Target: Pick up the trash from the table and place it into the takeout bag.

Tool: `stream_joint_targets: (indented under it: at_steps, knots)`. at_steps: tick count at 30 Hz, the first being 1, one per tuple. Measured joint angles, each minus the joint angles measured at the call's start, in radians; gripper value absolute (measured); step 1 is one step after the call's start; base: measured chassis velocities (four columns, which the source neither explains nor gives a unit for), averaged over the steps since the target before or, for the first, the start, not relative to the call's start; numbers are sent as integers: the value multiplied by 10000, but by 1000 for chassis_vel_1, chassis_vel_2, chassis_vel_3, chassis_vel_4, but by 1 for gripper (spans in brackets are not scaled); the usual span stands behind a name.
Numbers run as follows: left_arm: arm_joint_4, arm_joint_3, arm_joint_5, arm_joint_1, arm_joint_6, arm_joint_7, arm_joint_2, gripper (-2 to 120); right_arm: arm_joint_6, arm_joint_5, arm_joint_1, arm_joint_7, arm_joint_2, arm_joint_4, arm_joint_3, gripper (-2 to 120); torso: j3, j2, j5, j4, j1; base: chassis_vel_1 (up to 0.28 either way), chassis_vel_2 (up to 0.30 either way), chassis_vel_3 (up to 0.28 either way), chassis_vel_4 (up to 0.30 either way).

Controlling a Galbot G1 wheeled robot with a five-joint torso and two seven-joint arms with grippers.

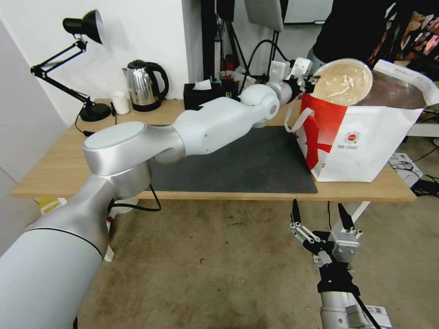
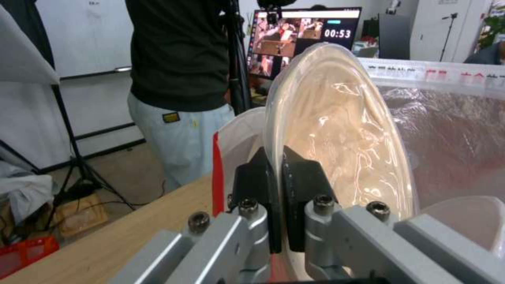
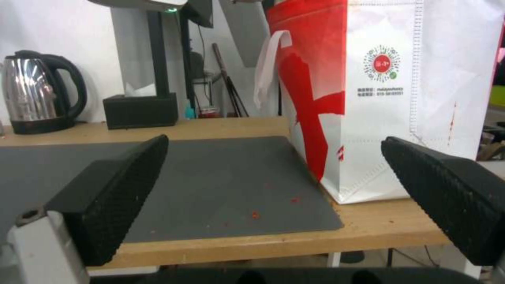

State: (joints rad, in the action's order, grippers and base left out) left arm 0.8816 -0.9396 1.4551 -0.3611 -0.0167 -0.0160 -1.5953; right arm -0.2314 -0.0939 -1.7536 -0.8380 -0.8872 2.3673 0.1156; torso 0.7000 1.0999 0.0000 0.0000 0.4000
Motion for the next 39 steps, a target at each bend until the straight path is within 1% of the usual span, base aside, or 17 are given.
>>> stream_joint_targets:
  at_steps: [8, 11, 13, 15, 17, 19, 21, 24, 25, 28, 30, 31, 33, 34, 35, 38, 39]
  knots:
    - [77, -76, 5, 50, 100, 78, 7, 1, 0, 0, 0, 0, 0, 0, 0, 100, 0, 0, 0, 0, 0, 0, 0, 0, 0]
    - [115, -76, 5, 77, 163, 226, 15, 1, 0, 0, 0, -1, 0, 0, 0, 100, 0, 0, 0, 0, 0, 0, 0, 0, 0]
    - [198, -69, 5, 110, 284, 497, 19, 1, 0, 0, 0, 0, 0, 0, 0, 100, 0, 0, 0, 0, 0, 0, 0, 0, 0]
    - [377, -39, 28, 128, 338, 712, 20, 13, 0, -1, 0, 0, 0, 0, 0, 100, -1, 0, 0, -1, -1, 0, 0, 0, 0]
    - [435, -46, 35, 128, 346, 748, 19, 15, 0, 0, 0, 0, 0, 0, 0, 100, 0, 1, 0, -1, -1, 0, 0, 0, 0]
    - [482, -84, 66, 105, 346, 788, 21, 25, 0, 0, -1, 0, 0, 0, 0, 100, 0, 0, 0, -1, 0, 0, 0, 0, 0]
    - [484, -85, 76, 97, 347, 794, 22, 28, 0, 0, 0, 0, 0, 0, 0, 100, 0, 1, 0, 0, -1, 0, 0, 0, 0]
    - [509, -86, 223, 72, 347, 806, 27, 43, 0, 0, 0, 0, 0, 0, 0, 100, 0, 0, 0, 0, -1, 0, 0, 0, 0]
    - [509, -86, 223, 72, 347, 806, 27, 43, 0, 0, 0, 0, 0, 0, 0, 100, 0, 0, 0, 0, -1, 0, 0, 0, 0]
    - [540, -71, 401, 46, 346, 812, 31, 59, 0, 0, 0, 0, 0, 0, 0, 100, 0, 0, 0, 0, -1, 0, 0, 0, 0]
    - [547, -70, 413, 40, 345, 814, 32, 62, 0, 0, 0, -1, 0, 0, 0, 100, 0, 0, 0, -1, -1, 0, 0, 0, 0]
    - [550, -70, 420, 23, 344, 817, 32, 69, 0, 0, 0, 0, 0, 0, 0, 100, 0, 0, 0, -1, -1, 0, 0, 0, 0]
    - [567, -25, 431, 1, 348, 817, 35, 77, 0, 0, 0, -1, 0, 0, 0, 100, 0, 0, 0, 0, 0, 0, 0, 0, 0]
    - [567, -25, 431, 1, 348, 817, 35, 77, 0, 0, 0, -1, 0, 0, 0, 100, 0, 0, 0, 0, 0, 0, 0, 0, 0]
    - [573, 5, 435, -9, 350, 817, 35, 80, 0, 0, 0, 0, 0, 0, 0, 100, 0, 0, 0, 0, -1, 0, 0, 0, 0]
    - [707, 515, 435, -118, 357, 809, 57, 95, 0, 0, 0, 0, 0, 0, 0, 100, 0, 0, 0, -1, 0, 0, 0, 0, 0]
    - [707, 515, 435, -118, 357, 809, 57, 95, 0, 0, 0, 0, 0, 0, 0, 100, 0, 0, 0, -1, 0, 0, 0, 0, 0]
